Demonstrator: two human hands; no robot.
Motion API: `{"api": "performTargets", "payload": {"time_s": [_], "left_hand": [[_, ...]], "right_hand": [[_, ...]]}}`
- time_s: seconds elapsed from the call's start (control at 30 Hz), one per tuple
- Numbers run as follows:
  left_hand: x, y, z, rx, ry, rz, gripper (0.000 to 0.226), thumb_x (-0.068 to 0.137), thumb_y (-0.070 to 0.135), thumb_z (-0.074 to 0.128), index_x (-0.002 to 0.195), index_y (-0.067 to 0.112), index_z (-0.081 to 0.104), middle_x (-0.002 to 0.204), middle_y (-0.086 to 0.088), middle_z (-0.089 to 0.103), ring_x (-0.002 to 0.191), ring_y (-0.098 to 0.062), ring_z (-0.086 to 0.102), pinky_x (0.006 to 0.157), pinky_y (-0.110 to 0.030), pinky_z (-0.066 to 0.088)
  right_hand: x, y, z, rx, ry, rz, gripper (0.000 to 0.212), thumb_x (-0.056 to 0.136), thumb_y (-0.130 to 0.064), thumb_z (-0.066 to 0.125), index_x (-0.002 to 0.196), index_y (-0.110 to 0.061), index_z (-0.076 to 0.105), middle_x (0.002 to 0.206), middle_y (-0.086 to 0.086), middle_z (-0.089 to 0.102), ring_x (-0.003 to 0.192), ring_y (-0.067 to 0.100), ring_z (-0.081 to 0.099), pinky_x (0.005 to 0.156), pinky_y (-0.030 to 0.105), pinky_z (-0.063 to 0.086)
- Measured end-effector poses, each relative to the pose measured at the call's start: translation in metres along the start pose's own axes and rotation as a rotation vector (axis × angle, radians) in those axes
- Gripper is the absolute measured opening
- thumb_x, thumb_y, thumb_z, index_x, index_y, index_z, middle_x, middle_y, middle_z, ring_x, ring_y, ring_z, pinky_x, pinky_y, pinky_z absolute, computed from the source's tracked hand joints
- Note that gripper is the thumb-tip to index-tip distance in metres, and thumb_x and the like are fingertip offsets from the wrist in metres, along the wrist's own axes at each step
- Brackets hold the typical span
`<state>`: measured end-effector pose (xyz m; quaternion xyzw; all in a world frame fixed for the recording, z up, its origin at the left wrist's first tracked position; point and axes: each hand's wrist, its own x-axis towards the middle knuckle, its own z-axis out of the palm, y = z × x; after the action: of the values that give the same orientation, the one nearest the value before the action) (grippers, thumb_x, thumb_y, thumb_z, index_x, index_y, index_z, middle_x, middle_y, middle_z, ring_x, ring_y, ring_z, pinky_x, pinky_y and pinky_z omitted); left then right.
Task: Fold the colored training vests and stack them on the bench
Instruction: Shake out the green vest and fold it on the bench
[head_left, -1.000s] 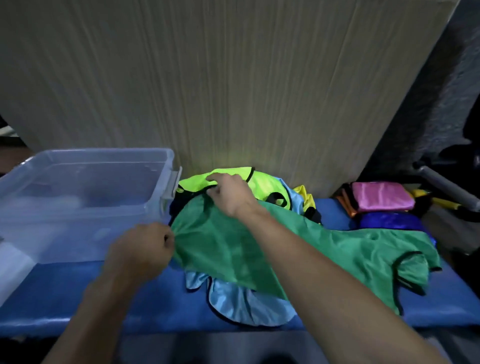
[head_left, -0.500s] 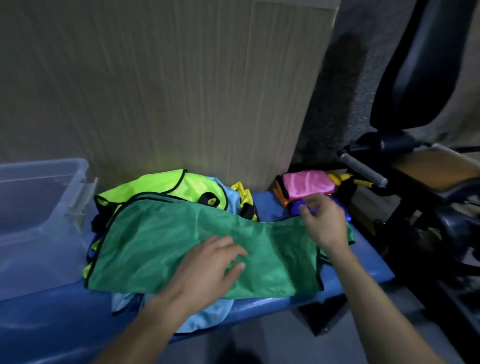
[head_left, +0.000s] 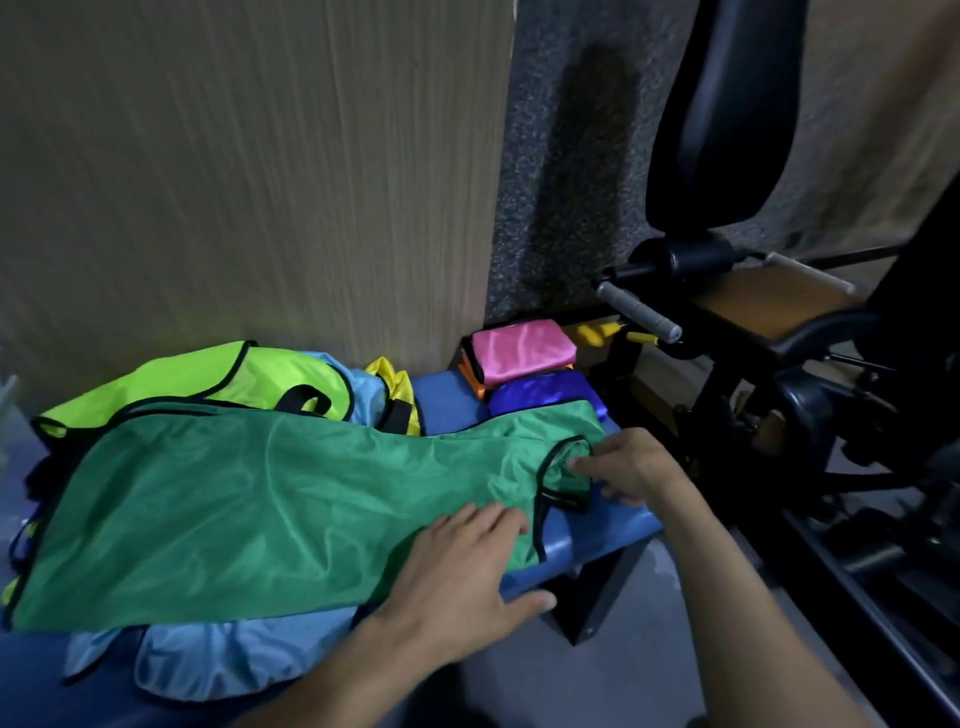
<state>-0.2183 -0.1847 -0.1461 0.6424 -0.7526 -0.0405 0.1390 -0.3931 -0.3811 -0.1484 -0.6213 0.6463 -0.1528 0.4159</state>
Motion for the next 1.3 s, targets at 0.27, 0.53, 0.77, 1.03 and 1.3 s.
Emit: {"api": "performTargets", "payload": {"time_s": [0.27, 0.53, 0.77, 1.03, 1.3], "left_hand": [[0.094, -0.01, -0.001, -0.339, 0.139, -0.227, 0.038, 0.091, 0.054, 0.064, 0.114, 0.025, 0.06, 0.108, 0.01, 0.054, 0.101, -0.009, 0.057, 0.087, -0.034, 0.05], [0.154, -0.015, -0.014, -0.568, 0.173, -0.281, 0.022, 0.08, 0.041, 0.083, 0.076, 0.027, 0.066, 0.069, 0.012, 0.065, 0.06, 0.0, 0.056, 0.059, -0.024, 0.041], [0.152, -0.018, -0.037, -0.387, 0.223, -0.072, 0.016, 0.085, 0.021, 0.08, 0.083, 0.028, 0.065, 0.08, 0.01, 0.058, 0.073, -0.008, 0.056, 0.069, -0.033, 0.049], [0.145, -0.013, -0.046, -0.223, 0.208, -0.019, 0.003, 0.097, 0.029, 0.061, 0.096, 0.028, 0.059, 0.089, 0.013, 0.057, 0.086, -0.014, 0.058, 0.079, -0.044, 0.052], [0.137, -0.015, -0.05, -0.126, 0.214, -0.072, 0.008, 0.097, 0.039, 0.063, 0.097, 0.032, 0.066, 0.078, 0.013, 0.061, 0.086, -0.018, 0.063, 0.074, -0.039, 0.051]], "right_hand": [[-0.003, -0.012, 0.004, 0.069, 0.023, -0.214, 0.031, 0.076, -0.007, 0.085, 0.071, -0.015, 0.055, 0.058, 0.0, 0.054, 0.048, 0.016, 0.057, 0.045, 0.024, 0.043], [-0.02, -0.028, -0.002, 0.238, 0.009, -0.348, 0.016, 0.085, -0.001, 0.078, 0.081, 0.0, 0.062, 0.064, 0.012, 0.063, 0.059, 0.028, 0.073, 0.055, 0.034, 0.061], [-0.021, -0.034, -0.004, 0.213, 0.026, -0.279, 0.024, 0.085, -0.02, 0.082, 0.079, -0.012, 0.061, 0.063, 0.007, 0.067, 0.054, 0.022, 0.069, 0.046, 0.027, 0.051], [-0.044, -0.047, -0.007, 0.367, -0.166, -0.236, 0.019, 0.099, -0.025, 0.065, 0.089, -0.01, 0.058, 0.073, 0.009, 0.075, 0.068, 0.019, 0.072, 0.06, 0.027, 0.052], [-0.056, -0.053, -0.009, 0.339, -0.283, -0.144, 0.026, 0.096, -0.032, 0.07, 0.094, -0.007, 0.064, 0.082, 0.017, 0.077, 0.072, 0.027, 0.073, 0.067, 0.031, 0.058]]}}
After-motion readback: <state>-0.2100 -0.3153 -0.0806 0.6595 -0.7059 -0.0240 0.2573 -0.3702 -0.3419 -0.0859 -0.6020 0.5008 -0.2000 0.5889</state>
